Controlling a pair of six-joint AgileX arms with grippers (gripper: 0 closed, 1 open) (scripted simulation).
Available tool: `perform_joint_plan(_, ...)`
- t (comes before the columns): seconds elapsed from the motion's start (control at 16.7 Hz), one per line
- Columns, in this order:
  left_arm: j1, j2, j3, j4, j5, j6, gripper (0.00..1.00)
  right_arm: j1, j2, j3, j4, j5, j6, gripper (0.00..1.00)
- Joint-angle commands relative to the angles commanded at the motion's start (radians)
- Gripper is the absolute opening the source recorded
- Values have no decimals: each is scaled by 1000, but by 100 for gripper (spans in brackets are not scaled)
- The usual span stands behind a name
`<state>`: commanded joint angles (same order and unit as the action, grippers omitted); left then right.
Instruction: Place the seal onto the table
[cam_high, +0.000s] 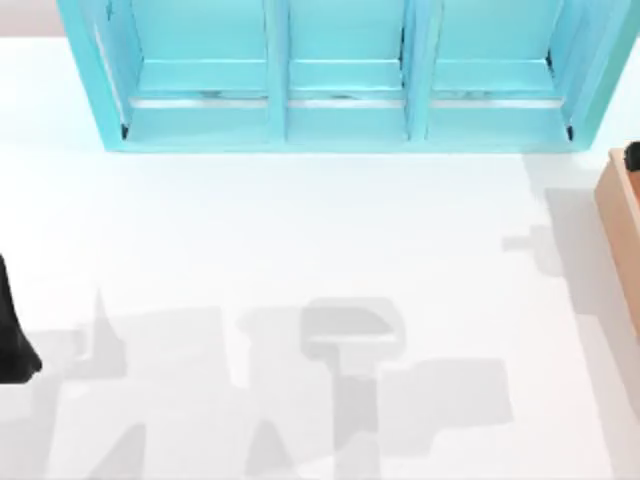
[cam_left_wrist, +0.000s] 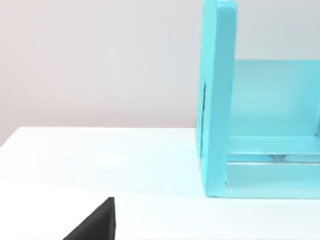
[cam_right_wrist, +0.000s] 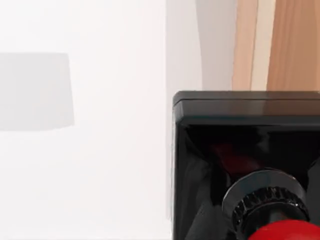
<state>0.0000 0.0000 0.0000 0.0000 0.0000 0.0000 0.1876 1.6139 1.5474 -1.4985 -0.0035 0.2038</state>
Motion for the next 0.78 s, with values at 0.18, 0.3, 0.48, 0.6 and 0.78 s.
perform_joint_plan(0.18, 0, 0, 0, 0, 0, 0, 100, 31, 133, 103, 36, 2, 31, 0)
perform_joint_plan(0.3, 0, 0, 0, 0, 0, 0, 100, 57, 273, 188, 69, 3, 58, 0)
perform_joint_plan(0.48, 0, 0, 0, 0, 0, 0, 100, 97, 483, 313, 129, 4, 101, 0)
perform_joint_plan(0.6, 0, 0, 0, 0, 0, 0, 100, 118, 573, 382, 166, 6, 125, 0)
perform_joint_plan(0.78, 0, 0, 0, 0, 0, 0, 100, 133, 631, 432, 196, 9, 142, 0)
